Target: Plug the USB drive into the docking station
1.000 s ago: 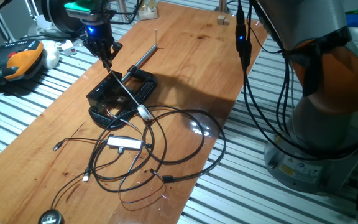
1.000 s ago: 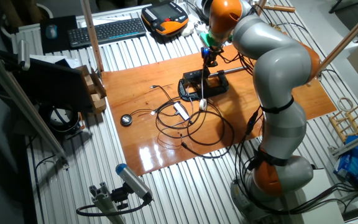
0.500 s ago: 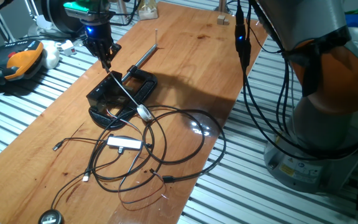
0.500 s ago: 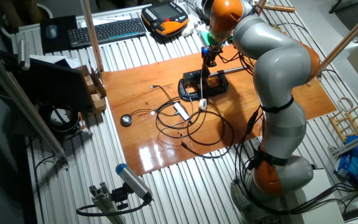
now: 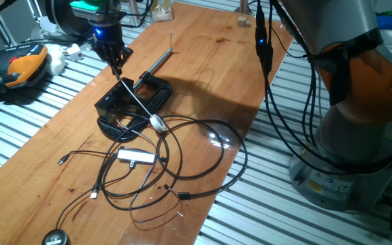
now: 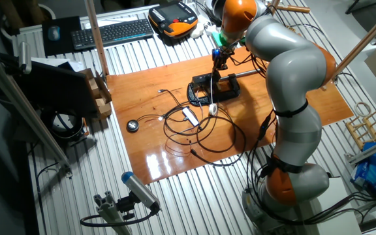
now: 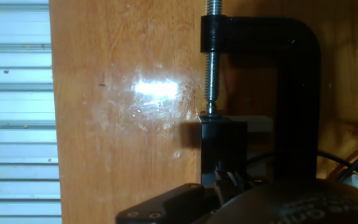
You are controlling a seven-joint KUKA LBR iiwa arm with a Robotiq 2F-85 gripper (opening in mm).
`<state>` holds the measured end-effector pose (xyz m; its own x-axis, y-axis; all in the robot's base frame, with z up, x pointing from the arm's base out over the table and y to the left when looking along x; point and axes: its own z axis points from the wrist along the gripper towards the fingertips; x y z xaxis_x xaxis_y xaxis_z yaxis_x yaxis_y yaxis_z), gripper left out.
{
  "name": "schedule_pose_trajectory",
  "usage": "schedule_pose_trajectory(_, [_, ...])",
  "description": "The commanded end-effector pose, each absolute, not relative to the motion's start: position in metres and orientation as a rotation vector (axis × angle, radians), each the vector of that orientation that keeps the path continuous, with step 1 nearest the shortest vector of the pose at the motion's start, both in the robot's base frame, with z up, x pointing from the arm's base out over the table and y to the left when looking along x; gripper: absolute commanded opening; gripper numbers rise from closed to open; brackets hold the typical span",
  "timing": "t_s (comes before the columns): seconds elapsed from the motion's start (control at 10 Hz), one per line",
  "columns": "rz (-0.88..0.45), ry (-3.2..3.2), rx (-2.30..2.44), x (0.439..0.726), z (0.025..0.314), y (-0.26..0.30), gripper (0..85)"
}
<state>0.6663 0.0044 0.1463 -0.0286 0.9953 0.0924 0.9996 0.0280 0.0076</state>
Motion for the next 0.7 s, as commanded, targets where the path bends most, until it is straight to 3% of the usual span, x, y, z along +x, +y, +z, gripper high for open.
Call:
schedule_pose_trajectory(0.0, [-0.113,-2.201,-2.143,0.6664,0.1453,0.0037,0.0])
schedule_pose_trajectory(0.6, [-0.127,-2.168,-2.143,0.6689,0.1366,0.0046,0.0])
